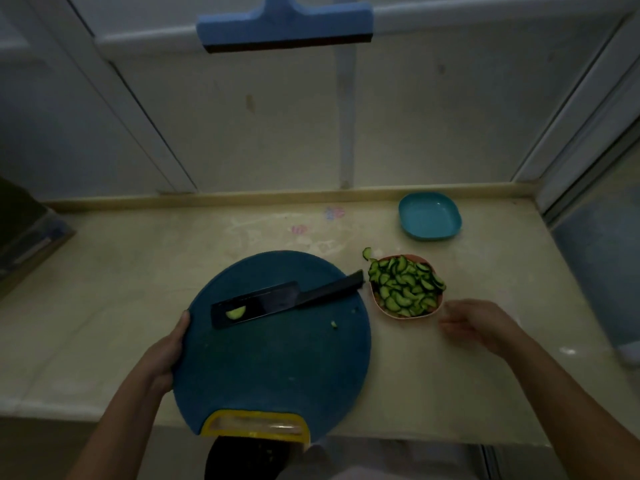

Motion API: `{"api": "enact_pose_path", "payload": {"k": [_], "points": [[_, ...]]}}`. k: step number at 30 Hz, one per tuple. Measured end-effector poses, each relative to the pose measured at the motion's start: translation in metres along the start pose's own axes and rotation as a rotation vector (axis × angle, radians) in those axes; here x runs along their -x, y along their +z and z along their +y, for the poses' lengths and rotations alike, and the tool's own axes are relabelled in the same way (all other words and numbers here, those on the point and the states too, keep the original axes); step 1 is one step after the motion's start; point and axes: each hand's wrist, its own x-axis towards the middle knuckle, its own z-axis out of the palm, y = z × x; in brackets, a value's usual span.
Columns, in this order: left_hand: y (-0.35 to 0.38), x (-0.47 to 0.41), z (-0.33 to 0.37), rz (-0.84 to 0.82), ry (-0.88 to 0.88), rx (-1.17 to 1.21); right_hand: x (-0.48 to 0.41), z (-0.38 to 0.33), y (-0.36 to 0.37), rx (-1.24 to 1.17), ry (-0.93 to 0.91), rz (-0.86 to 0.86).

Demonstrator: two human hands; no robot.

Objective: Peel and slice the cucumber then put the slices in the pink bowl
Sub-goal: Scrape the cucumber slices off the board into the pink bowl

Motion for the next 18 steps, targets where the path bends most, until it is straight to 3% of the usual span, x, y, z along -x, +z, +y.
{"api": "enact_pose_path", "payload": {"k": [4, 12, 18], "points": [[-0.002, -0.001, 0.006, 0.026, 0.028, 0.05, -0.008, 0.0, 0.012, -0.042, -0.111, -0.018], [0.002, -0.013, 0.019, 0.095, 0.045, 0.085, -0.03, -0.005, 0.014, 0.002, -0.131, 0.07], [0.005, -0.019, 0.031, 0.15, 0.037, 0.11, -0.035, -0.06, 0.038, -0.037, -0.221, 0.04]]}}
